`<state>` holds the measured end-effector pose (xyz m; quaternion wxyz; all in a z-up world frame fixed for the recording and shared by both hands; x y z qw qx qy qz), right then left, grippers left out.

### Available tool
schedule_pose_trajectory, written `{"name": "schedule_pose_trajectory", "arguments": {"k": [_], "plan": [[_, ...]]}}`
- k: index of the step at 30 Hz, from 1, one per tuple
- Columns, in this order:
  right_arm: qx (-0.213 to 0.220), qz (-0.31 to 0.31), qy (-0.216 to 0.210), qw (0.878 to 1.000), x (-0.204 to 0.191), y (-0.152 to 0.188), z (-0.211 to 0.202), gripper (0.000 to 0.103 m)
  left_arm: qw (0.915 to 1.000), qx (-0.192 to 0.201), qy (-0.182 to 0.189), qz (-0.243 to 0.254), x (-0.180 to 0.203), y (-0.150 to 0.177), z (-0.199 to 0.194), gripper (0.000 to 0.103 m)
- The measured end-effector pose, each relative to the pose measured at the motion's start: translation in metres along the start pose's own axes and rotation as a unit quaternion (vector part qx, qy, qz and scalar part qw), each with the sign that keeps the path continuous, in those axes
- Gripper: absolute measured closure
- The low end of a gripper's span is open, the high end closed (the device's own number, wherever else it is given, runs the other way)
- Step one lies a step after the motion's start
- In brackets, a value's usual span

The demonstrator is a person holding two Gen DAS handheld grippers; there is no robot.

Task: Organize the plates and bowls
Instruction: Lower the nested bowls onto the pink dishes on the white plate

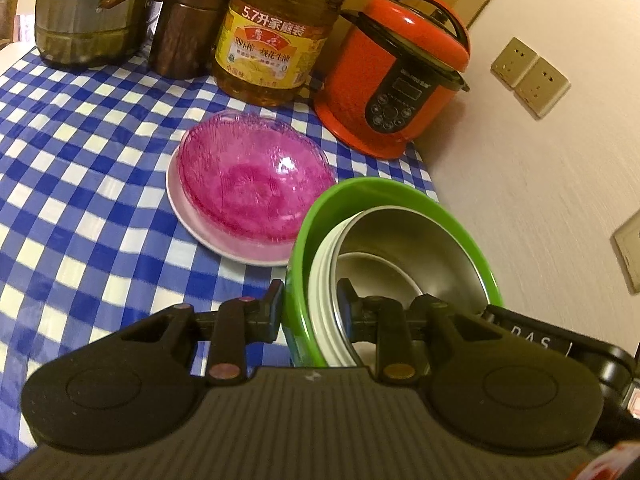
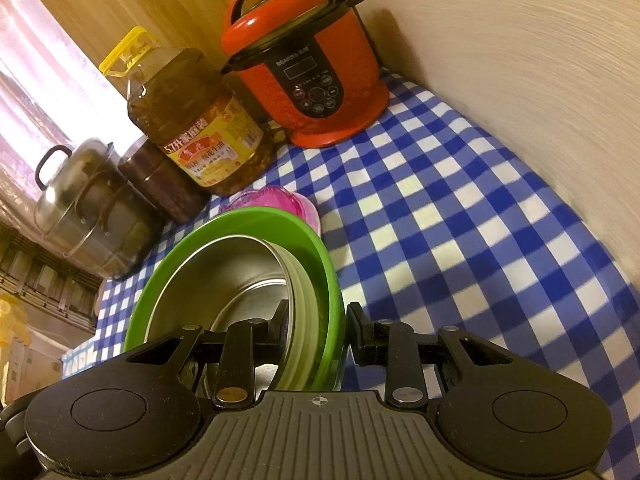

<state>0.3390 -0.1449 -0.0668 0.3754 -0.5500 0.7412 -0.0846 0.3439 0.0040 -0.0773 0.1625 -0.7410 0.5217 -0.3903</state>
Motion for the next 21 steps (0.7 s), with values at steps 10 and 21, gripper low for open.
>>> {"name": "schedule_pose_trajectory", "arguments": {"k": [10,21], "plan": [[-0.004,-0.003,-0.011,1.0,-0.018,-0.022,0.035,0.074,0.9999,0.006,-0.009,-0.003,-0.009,-0.032,0.023,0.078],[-0.01,-0.012,-0.02,1.0,-0.037,-0.045,0.079,0.074,0.9998,0.006,-0.017,-0.012,-0.024,-0.067,0.054,0.078]]}}
Point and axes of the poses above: each gripper's, at about its wrist camera, not at the fingertips, and z roughly the way its jaws point, x to its right, y to its underside, the point moved 8 cm from there along z, roughly the way its jaws point, and after that the axes turned 8 degrees about x, right-handed, at the moved point
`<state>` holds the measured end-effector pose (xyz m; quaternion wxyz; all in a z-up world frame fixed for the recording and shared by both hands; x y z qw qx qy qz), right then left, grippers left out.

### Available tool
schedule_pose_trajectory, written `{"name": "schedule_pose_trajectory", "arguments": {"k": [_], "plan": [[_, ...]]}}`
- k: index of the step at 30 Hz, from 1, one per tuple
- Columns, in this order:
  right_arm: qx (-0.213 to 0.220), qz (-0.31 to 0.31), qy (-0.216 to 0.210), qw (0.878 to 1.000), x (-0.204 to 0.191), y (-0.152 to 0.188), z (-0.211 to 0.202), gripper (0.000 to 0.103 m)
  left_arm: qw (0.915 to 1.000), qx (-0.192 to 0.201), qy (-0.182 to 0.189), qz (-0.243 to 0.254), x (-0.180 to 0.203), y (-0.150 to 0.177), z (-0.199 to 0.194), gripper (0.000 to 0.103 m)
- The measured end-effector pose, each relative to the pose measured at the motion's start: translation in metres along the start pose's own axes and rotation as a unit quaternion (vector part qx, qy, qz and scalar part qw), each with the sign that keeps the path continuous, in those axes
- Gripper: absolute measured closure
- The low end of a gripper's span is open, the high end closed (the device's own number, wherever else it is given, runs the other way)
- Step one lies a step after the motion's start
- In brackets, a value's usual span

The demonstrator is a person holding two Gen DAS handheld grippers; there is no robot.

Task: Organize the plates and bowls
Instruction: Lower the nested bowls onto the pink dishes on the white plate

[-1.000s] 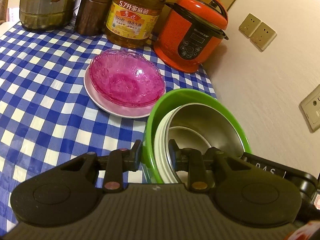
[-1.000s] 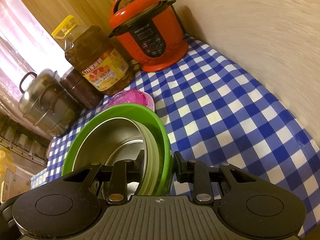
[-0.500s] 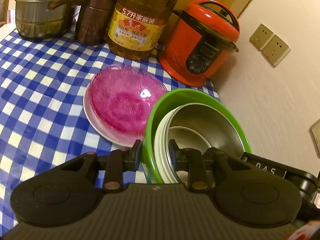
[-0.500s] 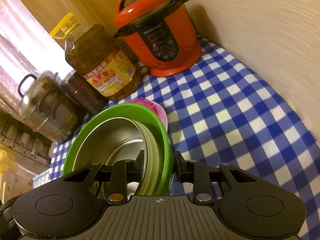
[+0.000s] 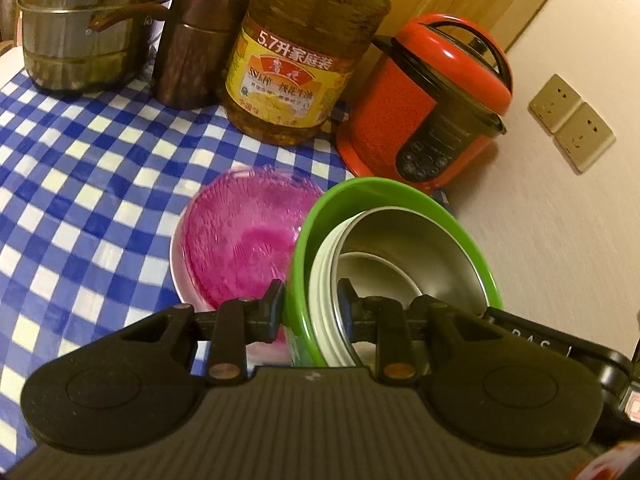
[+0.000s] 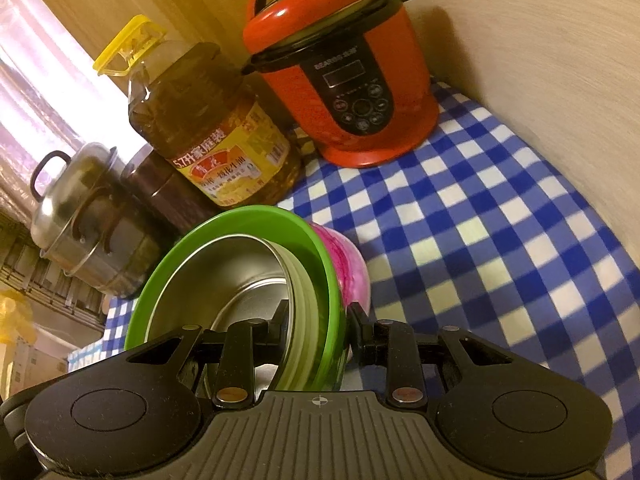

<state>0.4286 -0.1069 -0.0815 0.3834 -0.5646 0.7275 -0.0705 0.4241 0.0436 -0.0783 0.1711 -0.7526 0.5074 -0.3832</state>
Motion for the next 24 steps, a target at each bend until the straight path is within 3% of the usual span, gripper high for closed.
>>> {"name": "schedule_pose_trajectory", "arguments": {"k": [12,24], "plan": [[-0.011,-0.008,-0.014,1.0,-0.019,-0.014,0.057,0.074,0.9999,0.005,-0.014,0.001,-0.023,-0.031,0.039,0.078],[-0.033,-0.002,-0.012,0.999,-0.014,-0.004,0.103,0.074,0.9995,-0.009,-0.027,0.016,-0.045,-0.031,0.078,0.078]]}}
Point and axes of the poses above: each gripper's, at about its wrist camera, not at the fingertips, and z roughly the way its jaws point, x to its right, y to its underside, the point moved 8 cm from there along z, roughly the way its jaws point, and after that the axes turned 8 degrees about x, right-handed, at the moved point
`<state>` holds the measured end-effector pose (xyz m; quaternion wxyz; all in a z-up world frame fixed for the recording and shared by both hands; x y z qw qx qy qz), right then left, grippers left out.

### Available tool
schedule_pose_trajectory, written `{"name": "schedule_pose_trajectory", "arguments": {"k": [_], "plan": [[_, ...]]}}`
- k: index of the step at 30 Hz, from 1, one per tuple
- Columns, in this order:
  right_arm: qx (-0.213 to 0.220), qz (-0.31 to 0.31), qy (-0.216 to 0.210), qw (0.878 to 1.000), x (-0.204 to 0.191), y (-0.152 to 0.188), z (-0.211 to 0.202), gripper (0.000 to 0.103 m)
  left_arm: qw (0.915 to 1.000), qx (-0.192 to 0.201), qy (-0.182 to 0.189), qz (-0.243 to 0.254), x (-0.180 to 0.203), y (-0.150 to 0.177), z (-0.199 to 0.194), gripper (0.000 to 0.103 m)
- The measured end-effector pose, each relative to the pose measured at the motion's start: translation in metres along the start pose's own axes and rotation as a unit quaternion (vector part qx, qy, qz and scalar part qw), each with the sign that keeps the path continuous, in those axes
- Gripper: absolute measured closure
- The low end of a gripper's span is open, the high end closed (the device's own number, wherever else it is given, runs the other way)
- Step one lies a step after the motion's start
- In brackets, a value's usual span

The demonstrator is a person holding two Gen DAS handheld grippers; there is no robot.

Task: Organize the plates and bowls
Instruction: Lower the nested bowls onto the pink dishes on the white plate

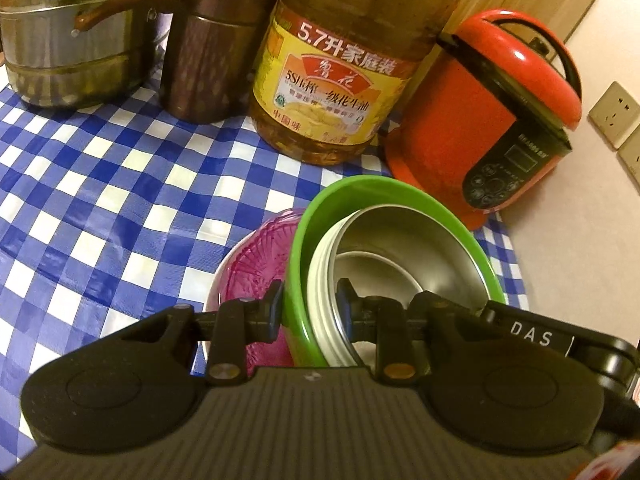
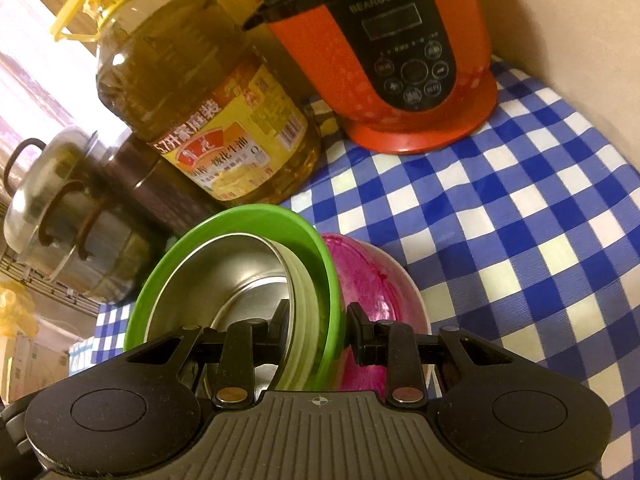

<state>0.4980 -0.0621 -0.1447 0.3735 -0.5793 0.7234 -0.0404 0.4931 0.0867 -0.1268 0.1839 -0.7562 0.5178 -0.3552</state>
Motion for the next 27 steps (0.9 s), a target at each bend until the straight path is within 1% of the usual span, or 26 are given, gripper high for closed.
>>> {"name": "schedule_pose_trajectory", "arguments": {"k": [8,27], "plan": [[-0.005,-0.002,0.002,1.0,0.004,0.005,0.014,0.074,0.9999,-0.004,-0.004,0.01,-0.005,0.002,0.012,0.078],[-0.011,-0.013,0.008,1.0,0.004,0.008,0.024,0.074,0.9998,-0.009,-0.005,0.019,-0.01,0.005,0.022,0.078]]}}
Point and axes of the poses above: each gripper's, at about its wrist camera, not at the fingertips, and z roughly the way its jaws point, x to its right, y to its underside, the point moved 8 cm from there along z, roughly the way its jaws point, and after that the axes turned 8 degrees about x, right-handed, at the moved point
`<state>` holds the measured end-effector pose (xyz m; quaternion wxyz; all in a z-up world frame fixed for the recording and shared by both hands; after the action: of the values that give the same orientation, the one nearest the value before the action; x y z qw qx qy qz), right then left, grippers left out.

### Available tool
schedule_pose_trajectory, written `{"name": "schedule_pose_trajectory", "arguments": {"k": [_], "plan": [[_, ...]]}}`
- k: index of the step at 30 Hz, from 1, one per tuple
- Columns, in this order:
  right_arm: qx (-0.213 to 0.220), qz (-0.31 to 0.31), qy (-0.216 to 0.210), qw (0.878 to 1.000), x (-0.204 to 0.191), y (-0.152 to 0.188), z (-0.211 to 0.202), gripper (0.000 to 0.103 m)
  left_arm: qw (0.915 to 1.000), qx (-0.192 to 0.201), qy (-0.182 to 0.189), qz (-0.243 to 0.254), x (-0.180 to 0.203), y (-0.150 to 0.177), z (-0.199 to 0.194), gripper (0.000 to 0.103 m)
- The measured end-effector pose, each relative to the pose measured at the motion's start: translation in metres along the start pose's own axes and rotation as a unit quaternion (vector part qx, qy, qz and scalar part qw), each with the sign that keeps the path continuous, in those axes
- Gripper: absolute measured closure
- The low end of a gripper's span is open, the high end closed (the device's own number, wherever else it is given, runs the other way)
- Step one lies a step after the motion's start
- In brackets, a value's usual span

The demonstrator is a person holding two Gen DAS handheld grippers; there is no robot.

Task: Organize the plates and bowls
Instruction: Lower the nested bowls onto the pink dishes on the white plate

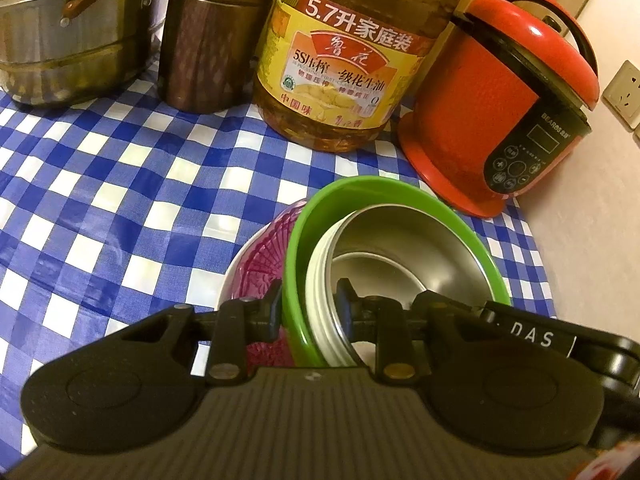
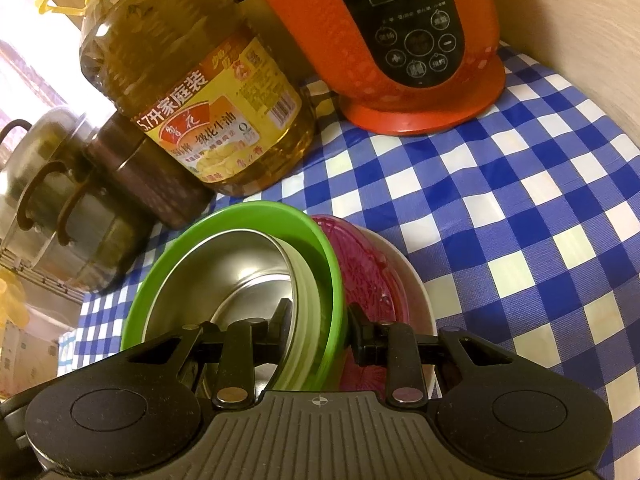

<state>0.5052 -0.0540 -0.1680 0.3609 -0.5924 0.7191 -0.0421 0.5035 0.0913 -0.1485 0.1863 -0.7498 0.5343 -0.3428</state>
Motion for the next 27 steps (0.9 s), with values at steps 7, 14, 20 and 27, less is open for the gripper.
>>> {"name": "schedule_pose_trajectory", "arguments": {"k": [7,14,20,27], "plan": [[0.001,-0.009,0.0,1.0,-0.0015,0.0005,0.003,0.074,1.0,0.0,0.001,0.0,-0.0027,0.0014,0.0026,0.078],[0.005,-0.019,0.0,1.0,-0.0025,0.0016,0.0016,0.074,1.0,0.001,-0.001,0.003,-0.003,0.0015,0.0016,0.08],[0.004,-0.022,-0.004,1.0,-0.0026,0.0007,0.0016,0.073,1.0,0.004,-0.002,0.008,-0.0023,0.0018,0.0004,0.08],[0.007,-0.034,-0.008,0.999,-0.0031,-0.0002,0.0006,0.073,0.9999,0.007,0.0,0.015,-0.0019,0.0016,0.0013,0.08]]}}
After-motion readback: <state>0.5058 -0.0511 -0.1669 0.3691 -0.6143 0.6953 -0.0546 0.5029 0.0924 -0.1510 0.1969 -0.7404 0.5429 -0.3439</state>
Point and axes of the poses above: each gripper's, at about its wrist camera, not at the fingertips, and z roughly the way its jaws point, x to its right, y to its underside, the point moved 8 cm from there along z, roughly the way its jaws point, and after that the axes turned 8 degrees about x, right-handed, at the moved point
